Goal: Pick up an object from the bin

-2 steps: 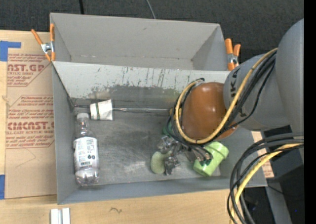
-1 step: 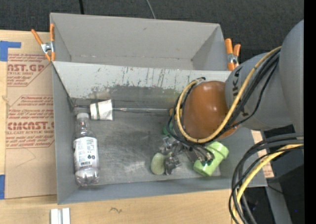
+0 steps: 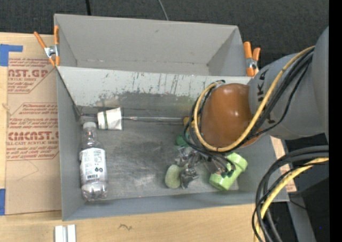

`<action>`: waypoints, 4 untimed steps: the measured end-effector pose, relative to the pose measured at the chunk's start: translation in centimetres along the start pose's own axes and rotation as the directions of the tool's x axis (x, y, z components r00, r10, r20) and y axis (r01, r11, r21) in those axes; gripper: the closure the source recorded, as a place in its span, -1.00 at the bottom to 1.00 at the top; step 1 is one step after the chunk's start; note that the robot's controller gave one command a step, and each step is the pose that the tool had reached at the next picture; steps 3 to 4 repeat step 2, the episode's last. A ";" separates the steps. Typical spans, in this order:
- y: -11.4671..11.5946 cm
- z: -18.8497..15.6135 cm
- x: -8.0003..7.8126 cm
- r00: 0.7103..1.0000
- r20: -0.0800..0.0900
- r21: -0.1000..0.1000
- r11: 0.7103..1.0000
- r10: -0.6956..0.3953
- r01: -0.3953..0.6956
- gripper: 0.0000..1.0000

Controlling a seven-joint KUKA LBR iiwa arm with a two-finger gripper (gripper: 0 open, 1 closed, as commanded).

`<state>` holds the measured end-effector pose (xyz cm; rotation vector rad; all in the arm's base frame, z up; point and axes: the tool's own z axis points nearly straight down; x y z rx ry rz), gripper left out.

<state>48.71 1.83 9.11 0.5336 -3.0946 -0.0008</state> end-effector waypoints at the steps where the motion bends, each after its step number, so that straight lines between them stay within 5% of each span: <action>1: -0.1 -1.3 -0.2 1.000 0.005 0.001 1.000 0.000 0.000 1.00; 4: 0.0 -1.9 -0.2 1.000 0.004 0.001 1.000 0.000 0.000 1.00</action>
Offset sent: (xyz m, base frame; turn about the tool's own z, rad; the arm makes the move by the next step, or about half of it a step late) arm 0.0000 0.0000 0.0332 0.0000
